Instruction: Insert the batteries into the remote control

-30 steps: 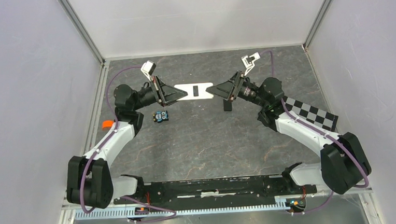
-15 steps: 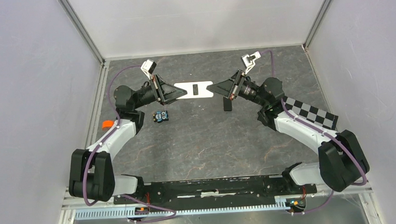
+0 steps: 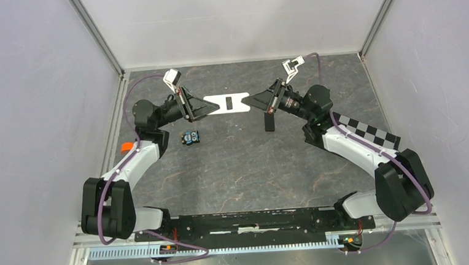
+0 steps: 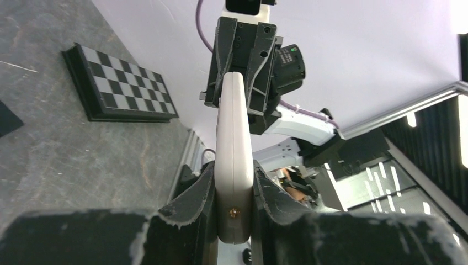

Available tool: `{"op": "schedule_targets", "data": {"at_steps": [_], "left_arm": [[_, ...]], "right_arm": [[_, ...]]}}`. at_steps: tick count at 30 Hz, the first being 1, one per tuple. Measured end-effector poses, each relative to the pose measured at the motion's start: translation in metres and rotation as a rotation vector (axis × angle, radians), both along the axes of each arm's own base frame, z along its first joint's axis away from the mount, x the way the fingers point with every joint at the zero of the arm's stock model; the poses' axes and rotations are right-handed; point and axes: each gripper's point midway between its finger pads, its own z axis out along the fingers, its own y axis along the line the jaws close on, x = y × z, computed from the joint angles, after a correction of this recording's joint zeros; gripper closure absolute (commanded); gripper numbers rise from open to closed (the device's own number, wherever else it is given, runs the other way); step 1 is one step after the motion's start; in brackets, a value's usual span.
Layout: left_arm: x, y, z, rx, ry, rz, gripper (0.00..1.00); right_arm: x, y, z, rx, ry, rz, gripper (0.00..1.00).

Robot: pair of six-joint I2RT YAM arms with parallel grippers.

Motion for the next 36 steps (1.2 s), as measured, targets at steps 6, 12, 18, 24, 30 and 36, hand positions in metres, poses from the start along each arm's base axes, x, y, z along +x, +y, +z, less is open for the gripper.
{"op": "schedule_targets", "data": {"at_steps": [6, 12, 18, 24, 30, 36], "left_arm": [[0.004, 0.001, -0.002, 0.083, -0.037, 0.043, 0.98], [0.004, 0.002, 0.001, 0.109, -0.068, 0.067, 0.91], [0.004, 0.003, 0.009, 0.106, -0.096, 0.074, 0.92], [-0.007, -0.004, 0.016, 0.087, -0.102, 0.022, 0.92], [-0.017, -0.008, 0.019, 0.077, -0.104, -0.031, 0.92], [-0.018, -0.008, 0.022, 0.069, -0.11, -0.033, 0.9]], "right_arm": [[0.007, 0.001, -0.008, -0.041, -0.017, -0.019, 0.79], [0.007, 0.003, -0.004, -0.038, -0.045, -0.01, 0.74], [0.008, 0.005, 0.005, 0.012, -0.071, 0.008, 0.71], [-0.01, 0.016, 0.009, 0.035, -0.104, 0.094, 0.61], [-0.029, 0.025, 0.01, 0.043, -0.111, 0.174, 0.72], [-0.031, 0.023, 0.014, 0.069, -0.108, 0.181, 0.49]]}}
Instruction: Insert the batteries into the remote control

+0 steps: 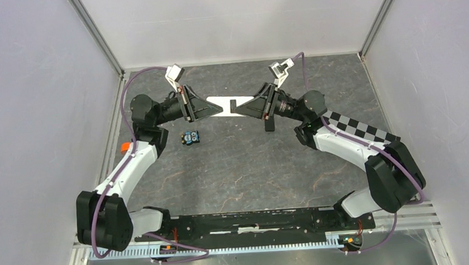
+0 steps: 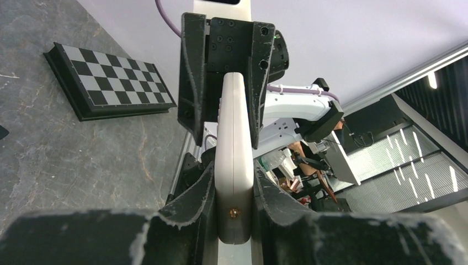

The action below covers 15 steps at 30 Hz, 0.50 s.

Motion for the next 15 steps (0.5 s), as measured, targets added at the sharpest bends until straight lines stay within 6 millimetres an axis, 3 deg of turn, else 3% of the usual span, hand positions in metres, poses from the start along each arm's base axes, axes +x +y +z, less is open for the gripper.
{"op": "schedule_targets", "data": {"at_steps": [2, 4, 9, 12, 15], "left_arm": [[-0.001, 0.0, 0.002, -0.005, 0.001, -0.001, 0.89], [0.0, 0.001, 0.003, -0.008, 0.001, 0.0, 0.89], [0.001, 0.002, 0.003, -0.01, -0.001, 0.007, 0.83], [0.0, 0.003, 0.004, -0.011, -0.013, 0.007, 0.66], [0.0, 0.002, 0.003, -0.008, -0.004, 0.006, 0.31]], "right_arm": [[0.0, -0.003, 0.0, 0.009, -0.003, -0.001, 0.49], [-0.001, -0.006, -0.001, 0.026, 0.0, -0.001, 0.55], [-0.005, -0.012, 0.004, 0.081, 0.005, 0.013, 0.81], [-0.004, -0.012, 0.002, 0.09, 0.032, 0.016, 0.95], [-0.003, -0.012, 0.0, 0.084, 0.029, 0.011, 1.0]]}}
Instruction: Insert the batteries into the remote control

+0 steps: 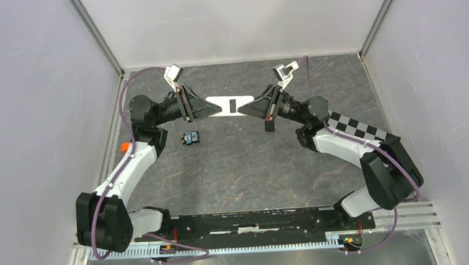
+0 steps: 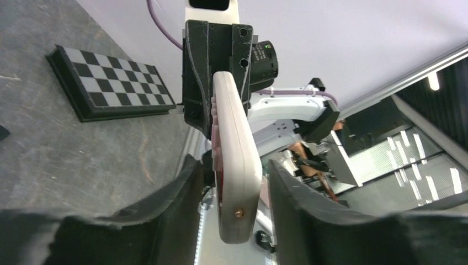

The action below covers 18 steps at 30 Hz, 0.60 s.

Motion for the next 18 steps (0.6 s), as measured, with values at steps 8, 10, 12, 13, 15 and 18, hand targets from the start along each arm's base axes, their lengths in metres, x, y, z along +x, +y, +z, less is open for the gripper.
{"op": "schedule_targets", "data": {"at_steps": [8, 10, 12, 13, 15, 18], "left_arm": [[0.029, 0.013, -0.02, 0.178, 0.001, 0.237, 0.0], [0.045, 0.029, -0.032, 0.277, 0.0, 0.382, 0.0], [0.059, 0.05, -0.048, 0.376, 0.023, 0.525, 0.0], [0.065, 0.065, -0.059, 0.435, 0.049, 0.607, 0.0], [0.071, 0.091, -0.081, 0.537, 0.108, 0.731, 0.0], [0.07, 0.123, -0.106, 0.661, 0.182, 0.862, 0.0]], "right_arm": [[0.027, 0.003, -0.039, -0.223, -0.052, -0.144, 1.0], [0.04, 0.0, -0.046, -0.31, -0.1, -0.218, 1.0], [0.057, -0.006, -0.054, -0.411, -0.151, -0.317, 1.0], [0.063, -0.009, -0.058, -0.452, -0.174, -0.353, 1.0], [0.079, -0.02, -0.076, -0.579, -0.228, -0.462, 1.0], [0.095, -0.036, -0.111, -0.814, -0.306, -0.594, 1.0]]}}
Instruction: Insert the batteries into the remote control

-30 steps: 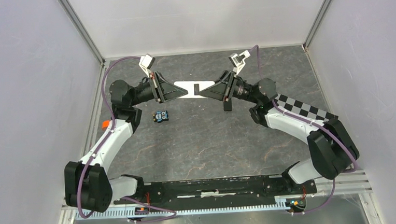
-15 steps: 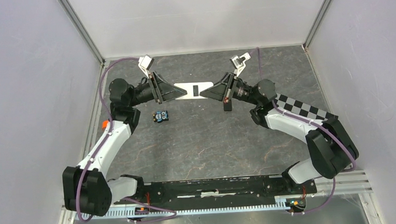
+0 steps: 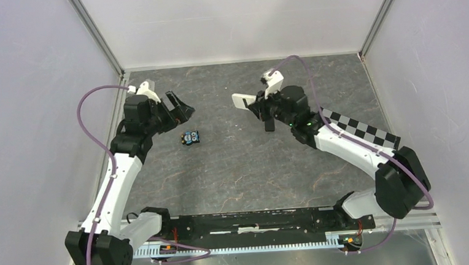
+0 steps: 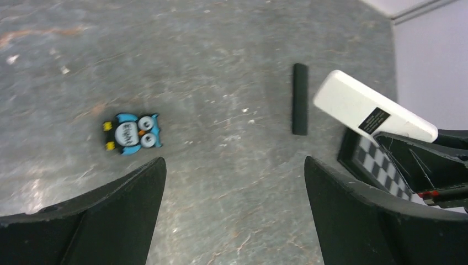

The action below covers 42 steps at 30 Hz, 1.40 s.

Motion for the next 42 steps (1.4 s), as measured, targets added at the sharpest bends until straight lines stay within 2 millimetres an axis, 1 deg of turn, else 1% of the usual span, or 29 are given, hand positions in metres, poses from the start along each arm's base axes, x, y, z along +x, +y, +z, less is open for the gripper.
{"op": "schedule_targets", "data": {"at_steps": [3, 4, 5, 11, 14, 17, 20, 21, 22, 24, 25, 26, 29, 32, 34, 36, 38, 42], "left_arm": [[-0.009, 0.015, -0.011, 0.051, 0.04, 0.062, 0.0], [-0.011, 0.017, -0.012, 0.059, 0.043, 0.069, 0.0], [-0.013, 0.019, -0.011, 0.067, 0.042, 0.077, 0.0], [-0.02, 0.022, -0.012, 0.079, 0.053, 0.081, 0.0], [-0.024, 0.023, -0.012, 0.083, 0.057, 0.079, 0.0], [-0.028, 0.024, -0.008, 0.088, 0.044, 0.076, 0.0], [-0.033, 0.025, -0.005, 0.09, 0.038, 0.076, 0.0], [-0.034, 0.025, -0.005, 0.091, 0.037, 0.077, 0.0], [-0.035, 0.026, -0.004, 0.093, 0.036, 0.076, 0.0], [-0.037, 0.027, -0.002, 0.101, 0.031, 0.074, 0.0], [-0.037, 0.027, -0.001, 0.106, 0.029, 0.074, 0.0], [-0.038, 0.028, 0.0, 0.11, 0.025, 0.074, 0.0], [-0.038, 0.03, 0.004, 0.128, 0.016, 0.074, 0.0], [-0.04, 0.031, 0.005, 0.14, 0.013, 0.072, 0.0], [-0.042, 0.032, 0.005, 0.144, 0.017, 0.071, 0.0], [-0.043, 0.032, 0.004, 0.147, 0.021, 0.069, 0.0], [-0.043, 0.032, 0.003, 0.149, 0.025, 0.069, 0.0], [-0.044, 0.032, 0.002, 0.149, 0.027, 0.069, 0.0]], "right_arm": [[0.013, -0.009, -0.029, -0.24, -0.051, -0.092, 1.0], [0.023, -0.015, -0.04, -0.348, -0.07, -0.139, 1.0], [0.023, -0.012, -0.044, -0.382, -0.078, -0.138, 1.0], [0.047, -0.011, -0.076, -0.724, -0.148, -0.238, 1.0], [0.047, -0.004, -0.099, -0.875, -0.171, -0.244, 1.0], [0.04, -0.002, -0.127, -1.02, -0.183, -0.226, 1.0], [0.033, -0.001, -0.146, -1.132, -0.202, -0.215, 0.99], [0.031, -0.001, -0.151, -1.164, -0.208, -0.209, 0.96], [0.03, -0.001, -0.154, -1.187, -0.216, -0.207, 0.91], [0.029, 0.001, -0.157, -1.226, -0.24, -0.21, 0.72], [0.027, 0.003, -0.158, -1.237, -0.247, -0.205, 0.65], [0.025, 0.006, -0.16, -1.249, -0.256, -0.194, 0.61], [0.019, 0.013, -0.172, -1.272, -0.26, -0.151, 0.57], [0.01, 0.019, -0.191, -1.304, -0.25, -0.082, 0.55], [0.005, 0.022, -0.197, -1.313, -0.243, -0.047, 0.52], [0.002, 0.024, -0.201, -1.313, -0.237, -0.02, 0.48], [0.001, 0.024, -0.201, -1.312, -0.235, -0.012, 0.41], [0.002, 0.026, -0.196, -1.299, -0.234, 0.0, 0.26]]}}
